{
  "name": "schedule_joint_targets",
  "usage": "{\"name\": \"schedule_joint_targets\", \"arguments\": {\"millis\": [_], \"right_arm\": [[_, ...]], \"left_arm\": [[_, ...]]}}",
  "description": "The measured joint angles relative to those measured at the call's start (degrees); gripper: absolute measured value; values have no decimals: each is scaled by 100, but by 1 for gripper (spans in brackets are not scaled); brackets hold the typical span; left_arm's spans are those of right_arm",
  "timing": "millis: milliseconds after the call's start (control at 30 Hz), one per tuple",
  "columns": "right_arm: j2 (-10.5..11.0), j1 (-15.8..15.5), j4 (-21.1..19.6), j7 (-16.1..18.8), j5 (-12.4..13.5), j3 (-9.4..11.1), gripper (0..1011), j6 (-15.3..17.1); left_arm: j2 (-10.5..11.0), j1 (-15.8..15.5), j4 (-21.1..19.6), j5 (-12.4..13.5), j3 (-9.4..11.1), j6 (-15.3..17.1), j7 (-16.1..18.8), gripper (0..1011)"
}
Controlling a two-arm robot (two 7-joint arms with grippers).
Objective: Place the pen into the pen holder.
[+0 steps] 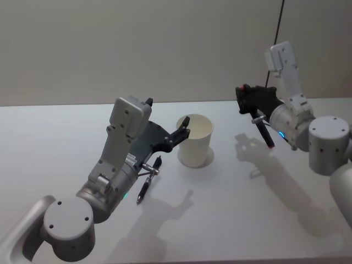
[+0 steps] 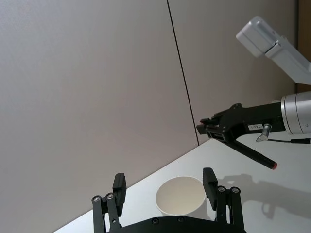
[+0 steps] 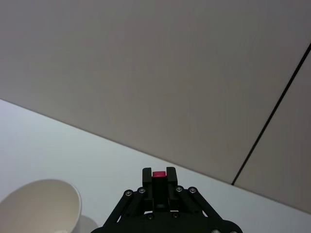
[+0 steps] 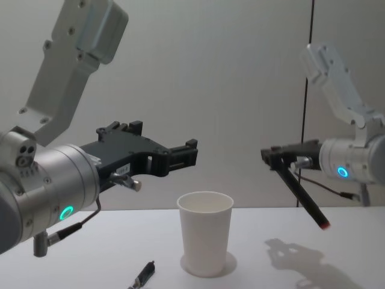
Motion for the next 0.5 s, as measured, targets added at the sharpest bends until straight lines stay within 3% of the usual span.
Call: {"name": "schedule_joint_targets", "arguments": {"millis": [333,500], "right_arm": [[-86,94,251,201,252,-46,159,-1186],[-200,319,744,393,443,-95,159,-1937]], "left_arm": [[0,0,0,0,0,0,0,1003],[0,0,0,0,0,0,0,1003]]}}
